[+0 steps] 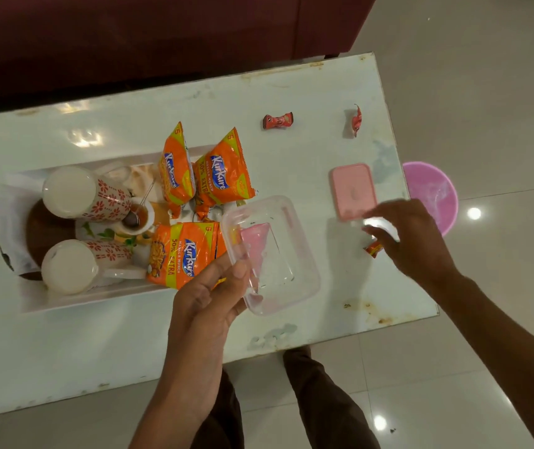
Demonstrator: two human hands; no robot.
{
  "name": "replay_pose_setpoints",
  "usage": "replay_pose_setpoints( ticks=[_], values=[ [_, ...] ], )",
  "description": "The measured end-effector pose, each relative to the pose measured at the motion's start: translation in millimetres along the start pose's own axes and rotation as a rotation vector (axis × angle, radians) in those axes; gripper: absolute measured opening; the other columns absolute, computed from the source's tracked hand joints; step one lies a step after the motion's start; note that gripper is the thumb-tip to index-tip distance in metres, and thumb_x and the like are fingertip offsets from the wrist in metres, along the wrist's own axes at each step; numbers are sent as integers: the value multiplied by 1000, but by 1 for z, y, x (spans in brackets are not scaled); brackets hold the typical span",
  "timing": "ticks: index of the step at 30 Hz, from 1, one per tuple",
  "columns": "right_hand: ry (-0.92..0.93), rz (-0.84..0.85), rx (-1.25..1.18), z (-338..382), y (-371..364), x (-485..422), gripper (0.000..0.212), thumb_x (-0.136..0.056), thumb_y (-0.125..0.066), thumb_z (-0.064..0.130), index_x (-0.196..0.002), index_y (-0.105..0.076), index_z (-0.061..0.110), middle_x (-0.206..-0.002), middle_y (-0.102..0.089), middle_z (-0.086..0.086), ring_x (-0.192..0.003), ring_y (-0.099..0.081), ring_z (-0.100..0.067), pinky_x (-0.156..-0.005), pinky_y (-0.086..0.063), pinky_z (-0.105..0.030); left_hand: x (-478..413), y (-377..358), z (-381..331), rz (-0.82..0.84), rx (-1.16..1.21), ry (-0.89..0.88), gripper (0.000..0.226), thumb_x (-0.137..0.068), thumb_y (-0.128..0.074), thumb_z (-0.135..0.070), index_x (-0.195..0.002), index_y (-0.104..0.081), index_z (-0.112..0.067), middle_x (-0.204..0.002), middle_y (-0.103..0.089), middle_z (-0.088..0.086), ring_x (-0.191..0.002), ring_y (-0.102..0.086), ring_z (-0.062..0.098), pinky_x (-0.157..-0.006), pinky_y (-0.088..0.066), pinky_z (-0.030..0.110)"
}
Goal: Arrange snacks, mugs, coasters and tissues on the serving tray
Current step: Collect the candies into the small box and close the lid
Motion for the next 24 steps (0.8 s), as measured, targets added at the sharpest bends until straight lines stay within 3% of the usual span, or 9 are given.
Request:
replay_pose_setpoints(
  ticks=[5, 9, 12, 14, 16, 19, 22, 24],
  values=[
    [110, 188, 163, -13, -21, 46, 50, -69, -83, 12, -116, -68, 12, -117, -66, -6, -105, -56, -30, -76, -52, -37, -2, 0, -2, 37, -24, -36, 26, -82, -73, -43, -108, -75, -45, -117, -76, -13, -114, -69, 8, -80, -56, 18],
    [35, 167, 159, -19, -30, 44, 35, -78, -75, 3, -112, -71, 9, -110, -70, -8, -97, -62, -33, -73, -56, -45, -2, 2, 5, 40, -39, -21, 32, -79, -66, -46, -110, -74, -42, -120, -75, -10, -115, -68, 11, -81, -56, 20],
    [-69, 142, 105, -9, -25, 40, 21, -84, -71, 10, -104, -73, 9, -99, -73, -9, -90, -63, -30, -72, -54, -42, 0, 4, 7, 49, -50, -10, 34, -78, -67, -48, -111, -74, -43, -121, -74, -9, -115, -69, 11, -80, -56, 19],
    [-201, 30, -86, 5, -7, 39, 17, -83, -73, 20, -100, -74, 17, -95, -72, 1, -87, -64, -22, -74, -54, -33, 2, 7, 8, 40, -64, -6, 33, -79, -69, -47, -111, -74, -43, -124, -73, -9, -115, -68, 9, -80, -56, 19],
    [-234, -148, -327, 38, 25, 39, 19, -79, -77, 29, -98, -73, 26, -90, -69, 16, -82, -66, -9, -69, -52, -14, 2, 9, 10, 31, -94, -10, 30, -84, -69, -43, -114, -73, -43, -125, -71, -12, -115, -68, 7, -80, -57, 19],
    [-61, -194, -482, 110, 69, 43, 24, -75, -80, 39, -97, -73, 31, -93, -69, 23, -82, -66, -4, -64, -48, -4, 4, 11, 18, 19, -161, 19, 36, -83, -66, -45, -118, -71, -41, -124, -71, -14, -115, -67, 6, -81, -59, 23],
    [128, -79, -272, 162, 82, 46, 28, -70, -82, 35, -95, -76, 25, -92, -70, 17, -76, -55, -1, -58, -43, -4, 7, 2, 23, 62, -250, 41, 27, -79, -67, -51, -105, -70, -55, -112, -70, -30, -105, -65, -8, -71, -56, 13],
    [200, -20, -104, 175, 73, 43, 25, -69, -84, 26, -92, -78, 19, -89, -75, 8, -76, -56, -10, -59, -46, -16, 8, -1, 27, 65, -278, 56, 27, -78, -67, -52, -104, -71, -50, -106, -68, -38, -101, -62, -16, -65, -50, 4]
  ],
)
Point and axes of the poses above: each hand's wrist, its own x-axis away from the middle knuckle, its own y-axis out of the back of the hand, z = x × y, the point moved 6 cm from there along -x, towards the middle knuckle
